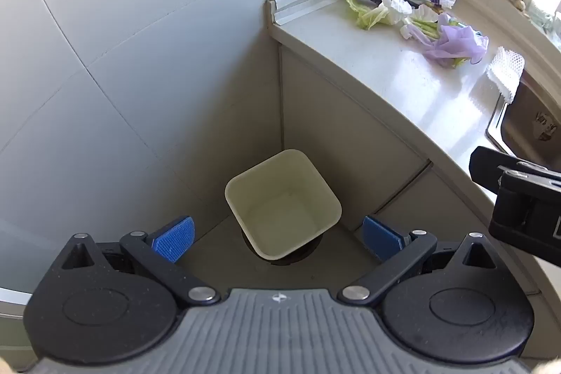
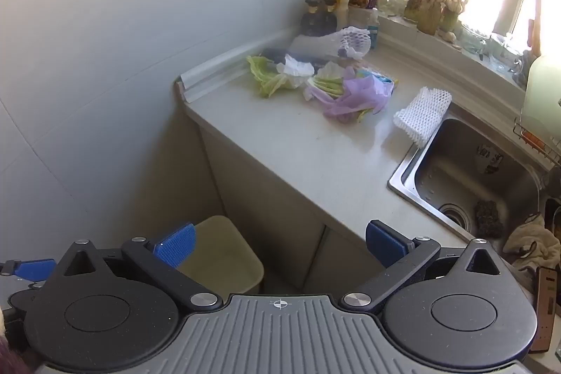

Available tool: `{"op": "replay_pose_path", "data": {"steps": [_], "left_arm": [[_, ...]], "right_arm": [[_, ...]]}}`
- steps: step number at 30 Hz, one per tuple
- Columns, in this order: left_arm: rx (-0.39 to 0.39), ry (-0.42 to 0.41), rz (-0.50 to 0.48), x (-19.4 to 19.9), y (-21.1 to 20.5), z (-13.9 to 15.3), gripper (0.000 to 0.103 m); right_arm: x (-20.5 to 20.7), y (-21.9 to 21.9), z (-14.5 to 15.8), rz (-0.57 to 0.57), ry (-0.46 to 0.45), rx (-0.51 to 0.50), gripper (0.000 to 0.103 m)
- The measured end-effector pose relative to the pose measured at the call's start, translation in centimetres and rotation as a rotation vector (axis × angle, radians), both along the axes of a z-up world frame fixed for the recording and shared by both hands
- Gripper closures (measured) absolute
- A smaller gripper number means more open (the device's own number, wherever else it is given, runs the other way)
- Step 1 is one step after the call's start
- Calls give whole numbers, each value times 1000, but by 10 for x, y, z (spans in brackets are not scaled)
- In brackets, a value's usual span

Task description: Collect trash

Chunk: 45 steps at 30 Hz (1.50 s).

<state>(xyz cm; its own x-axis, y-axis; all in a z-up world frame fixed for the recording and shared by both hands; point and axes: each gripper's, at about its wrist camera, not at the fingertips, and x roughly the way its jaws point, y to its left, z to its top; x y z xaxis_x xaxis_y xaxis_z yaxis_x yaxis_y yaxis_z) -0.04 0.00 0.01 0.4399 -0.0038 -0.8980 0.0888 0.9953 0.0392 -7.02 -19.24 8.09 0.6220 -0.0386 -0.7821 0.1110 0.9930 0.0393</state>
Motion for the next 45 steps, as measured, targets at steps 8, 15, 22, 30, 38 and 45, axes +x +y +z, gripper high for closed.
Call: {"op": "replay_pose_path", "data": {"steps": [8,15,22,30,38,45], "left_arm": [[2,-1,-2,2,-4,6,0],[-3,-5,-5,1,-2,8,0],[-6,-3,-15,0,-4,6,0],[-6,-9,-28,-1,-7,7,0],[-7,-10,-29,0,-7,6,0],[-7,-13,-30,0,-7,6,0]], "right_arm": [[2,-1,0,6,2,1,0],[5,0,1,2,0,-6,0],[3,-2,0,-13,-2,-1,0],[1,-3,-2,-12,-2,3,0],[0,-3,-4,-20,-6,0,0],[2,-2,-5,-20,-5,3,0]]}}
